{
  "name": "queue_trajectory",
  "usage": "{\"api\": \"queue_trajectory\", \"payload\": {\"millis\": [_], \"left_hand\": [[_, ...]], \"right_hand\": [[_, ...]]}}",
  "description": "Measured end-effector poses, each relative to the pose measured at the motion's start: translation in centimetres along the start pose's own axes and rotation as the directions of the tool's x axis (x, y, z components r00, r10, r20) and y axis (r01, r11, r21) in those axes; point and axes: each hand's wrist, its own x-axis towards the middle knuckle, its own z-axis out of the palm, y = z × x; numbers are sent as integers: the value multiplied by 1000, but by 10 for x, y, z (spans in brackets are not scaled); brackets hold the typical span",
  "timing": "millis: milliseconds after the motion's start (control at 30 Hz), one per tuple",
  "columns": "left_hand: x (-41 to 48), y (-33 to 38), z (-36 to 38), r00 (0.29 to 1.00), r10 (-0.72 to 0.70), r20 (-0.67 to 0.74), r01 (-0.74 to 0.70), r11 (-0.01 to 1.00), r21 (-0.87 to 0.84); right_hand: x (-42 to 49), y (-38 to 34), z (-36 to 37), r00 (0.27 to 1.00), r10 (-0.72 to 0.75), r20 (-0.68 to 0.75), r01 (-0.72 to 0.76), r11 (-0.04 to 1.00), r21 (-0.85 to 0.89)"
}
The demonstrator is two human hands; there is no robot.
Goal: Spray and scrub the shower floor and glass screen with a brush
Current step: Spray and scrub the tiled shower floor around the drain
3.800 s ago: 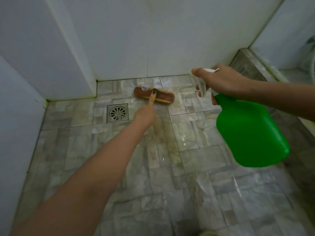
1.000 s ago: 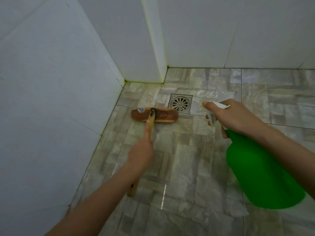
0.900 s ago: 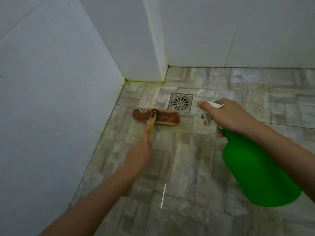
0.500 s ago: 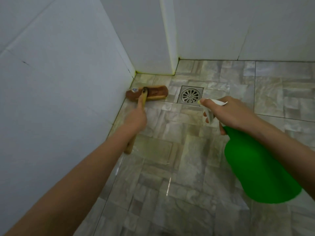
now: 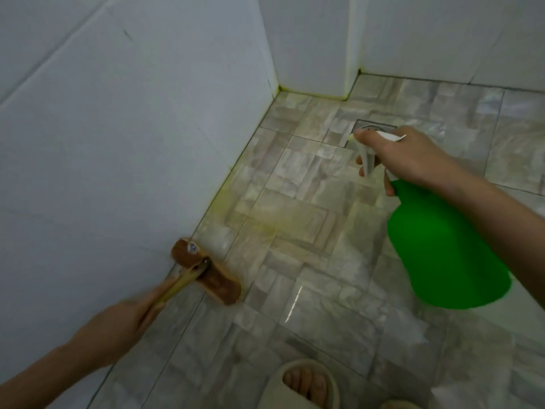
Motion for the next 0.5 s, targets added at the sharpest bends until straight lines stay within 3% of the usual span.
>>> {"api": "queue_trajectory", "payload": {"millis": [100, 367, 500], "left_hand": [[9, -4, 2, 999, 14, 48, -14, 1000, -17], [107, 54, -51, 994, 56, -92, -52, 997, 48], [64, 28, -32, 992, 99, -76, -100, 995, -14]], "right_hand": [[3, -5, 3, 999, -32, 7, 32, 999, 10], [3, -13, 23, 996, -48, 69, 42, 995, 89], [5, -10, 27, 995, -53, 88, 44, 994, 102]]}}
